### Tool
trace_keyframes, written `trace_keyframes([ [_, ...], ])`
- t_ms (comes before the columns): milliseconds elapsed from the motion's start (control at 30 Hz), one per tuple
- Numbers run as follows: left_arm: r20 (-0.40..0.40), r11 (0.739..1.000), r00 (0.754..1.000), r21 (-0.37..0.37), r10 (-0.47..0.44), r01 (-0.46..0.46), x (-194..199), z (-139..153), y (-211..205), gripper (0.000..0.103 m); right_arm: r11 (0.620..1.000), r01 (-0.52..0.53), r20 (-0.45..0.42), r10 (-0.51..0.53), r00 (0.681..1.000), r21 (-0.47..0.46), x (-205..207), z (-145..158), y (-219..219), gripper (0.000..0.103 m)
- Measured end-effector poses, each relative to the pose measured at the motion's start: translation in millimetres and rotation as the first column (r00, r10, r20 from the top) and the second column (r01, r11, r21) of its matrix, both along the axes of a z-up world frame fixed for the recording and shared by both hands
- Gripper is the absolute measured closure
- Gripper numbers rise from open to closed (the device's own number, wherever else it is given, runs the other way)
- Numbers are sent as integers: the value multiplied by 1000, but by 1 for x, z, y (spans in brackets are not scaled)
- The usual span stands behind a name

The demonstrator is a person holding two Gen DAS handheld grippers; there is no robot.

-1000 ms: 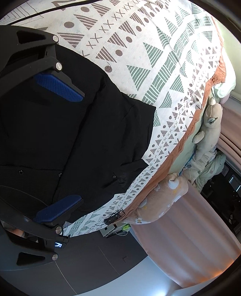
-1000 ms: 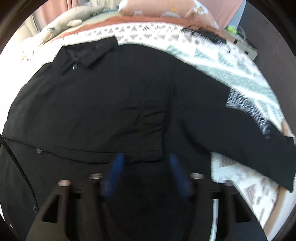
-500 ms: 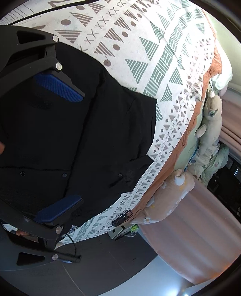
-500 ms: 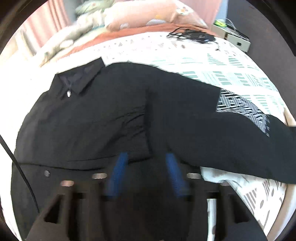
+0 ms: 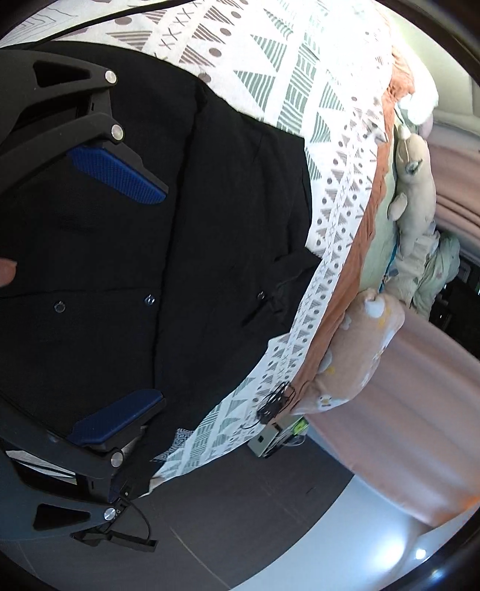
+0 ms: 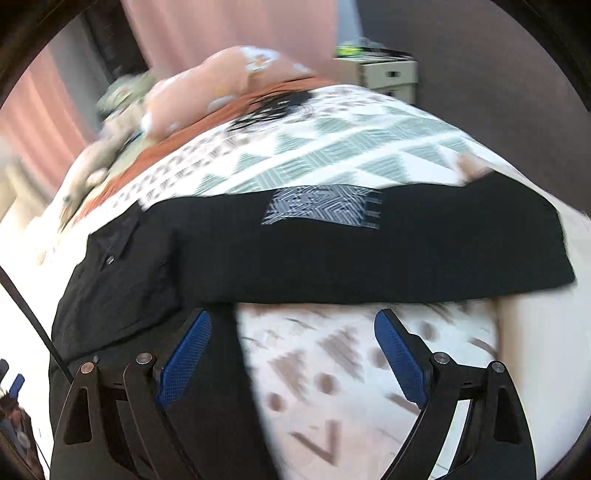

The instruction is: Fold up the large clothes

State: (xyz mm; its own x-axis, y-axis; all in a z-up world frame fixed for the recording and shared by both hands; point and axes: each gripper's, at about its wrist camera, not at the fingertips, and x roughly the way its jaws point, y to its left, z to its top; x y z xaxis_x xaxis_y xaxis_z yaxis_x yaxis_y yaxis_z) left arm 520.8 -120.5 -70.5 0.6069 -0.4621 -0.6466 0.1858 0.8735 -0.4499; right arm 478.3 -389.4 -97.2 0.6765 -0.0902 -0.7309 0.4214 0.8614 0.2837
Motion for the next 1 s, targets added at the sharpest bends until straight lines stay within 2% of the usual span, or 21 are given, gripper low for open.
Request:
trace_keyframes([
  [167, -8, 1000, 1000, 0, -11, 11, -1, -6, -9, 0, 992, 127, 10, -127, 992, 14, -35, -17, -24, 13],
  [300, -19, 1000, 1000, 9, -2, 2, 0, -12, -11, 0, 981, 185, 37, -187, 982, 54, -49, -29, -30, 13],
  [533, -54, 999, 998, 38, 12, -10, 6, -25, -13, 0, 961, 256, 51, -262, 964, 101, -37, -50, -49, 13],
  [767, -49, 999, 999, 44, 13, -11, 5, -27, -11, 0, 943, 323, 83, -329, 941, 75, -14, -55, -71, 15],
  [800, -44, 999, 999, 41, 17, -16, 5, -26, -10, 0, 942, 328, 91, -334, 938, 73, -10, -55, -75, 20],
  [833, -40, 999, 999, 37, 24, -23, 5, -25, -8, 0, 940, 335, 92, -339, 936, 59, -7, -53, -80, 42],
  [867, -38, 999, 999, 33, 29, -28, 5, -25, -7, 1, 942, 332, 87, -335, 938, 52, -3, -54, -82, 76],
  [933, -37, 999, 999, 19, 32, -31, 4, -23, -3, 1, 951, 294, 85, -302, 949, 99, 2, -52, -89, 95],
  [1000, -37, 999, 999, 13, 40, -39, 5, -22, 1, 1, 955, 288, 116, -295, 948, 74, 1, -38, -85, 99],
])
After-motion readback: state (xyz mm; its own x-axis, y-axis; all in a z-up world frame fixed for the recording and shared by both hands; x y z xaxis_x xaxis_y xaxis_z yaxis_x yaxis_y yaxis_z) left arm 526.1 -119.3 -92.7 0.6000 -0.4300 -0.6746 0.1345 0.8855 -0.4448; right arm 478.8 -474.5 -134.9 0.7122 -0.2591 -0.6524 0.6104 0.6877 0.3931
